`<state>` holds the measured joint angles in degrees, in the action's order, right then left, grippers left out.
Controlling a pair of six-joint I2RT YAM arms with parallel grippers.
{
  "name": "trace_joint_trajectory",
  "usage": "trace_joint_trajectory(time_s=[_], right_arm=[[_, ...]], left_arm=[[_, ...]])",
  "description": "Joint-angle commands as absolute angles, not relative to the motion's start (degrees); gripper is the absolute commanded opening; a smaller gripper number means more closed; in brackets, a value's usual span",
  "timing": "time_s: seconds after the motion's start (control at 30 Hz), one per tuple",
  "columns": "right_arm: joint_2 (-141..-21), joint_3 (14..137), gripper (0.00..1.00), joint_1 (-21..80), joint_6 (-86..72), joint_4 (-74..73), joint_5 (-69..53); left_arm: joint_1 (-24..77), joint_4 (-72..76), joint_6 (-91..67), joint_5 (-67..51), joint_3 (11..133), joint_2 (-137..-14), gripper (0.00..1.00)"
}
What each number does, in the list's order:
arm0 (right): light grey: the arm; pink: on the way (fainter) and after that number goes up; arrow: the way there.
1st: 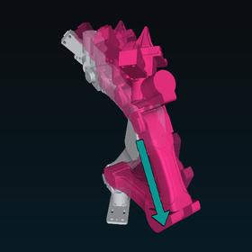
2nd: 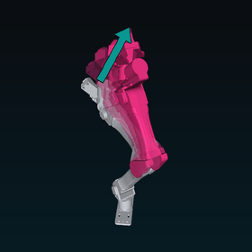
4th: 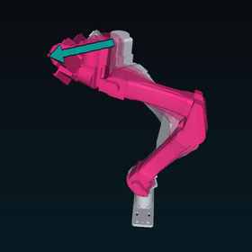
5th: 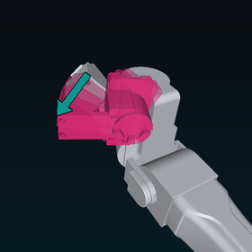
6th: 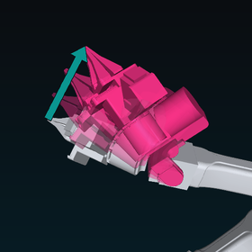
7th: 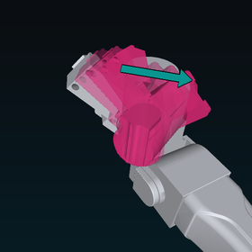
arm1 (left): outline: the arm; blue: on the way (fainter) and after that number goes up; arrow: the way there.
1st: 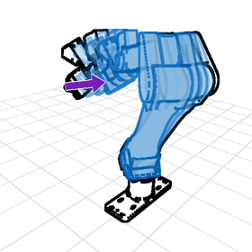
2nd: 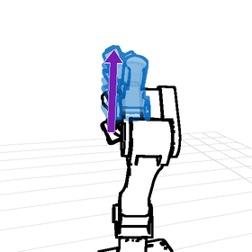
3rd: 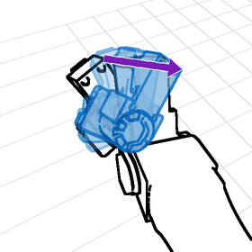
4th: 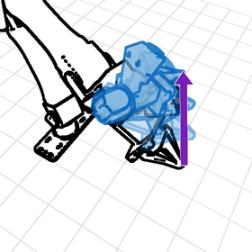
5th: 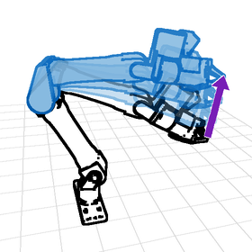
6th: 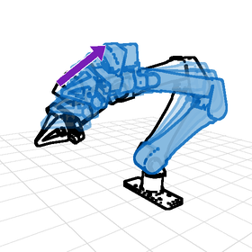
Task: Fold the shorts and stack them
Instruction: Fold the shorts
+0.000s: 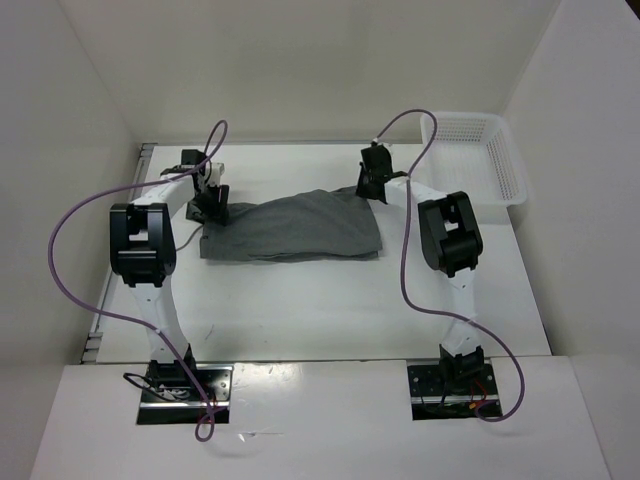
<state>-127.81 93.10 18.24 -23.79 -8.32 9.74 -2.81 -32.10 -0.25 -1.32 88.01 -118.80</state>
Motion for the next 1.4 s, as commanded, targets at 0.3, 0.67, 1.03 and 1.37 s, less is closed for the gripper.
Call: trace_joint_trajectory(time_s=[0.3,0.67,1.03,1.37], right_arm=[[-106.28,75.72,0.59,18.72,-17.92,-11.87,-3.59],[-108.01,67.76,0.68,17.4,-24.78,-11.6,-7.91],[-103.28,70.13,0.68,16.88,-20.84,-13.54,-3.78],[-102.66,72.42,0.67,16.88,-15.64,-11.78,-5.28]], left_arm=[[-2.64,-34.53,0.0,-5.36,95.97,-115.94,0.92],[-2.64,-35.68,0.0,-0.62,82.89,-105.39,0.97],[-3.16,-34.63,0.0,-0.09,76.11,-106.78,0.97],[-5.79,-36.91,0.0,-5.69,77.61,-107.93,1.0]])
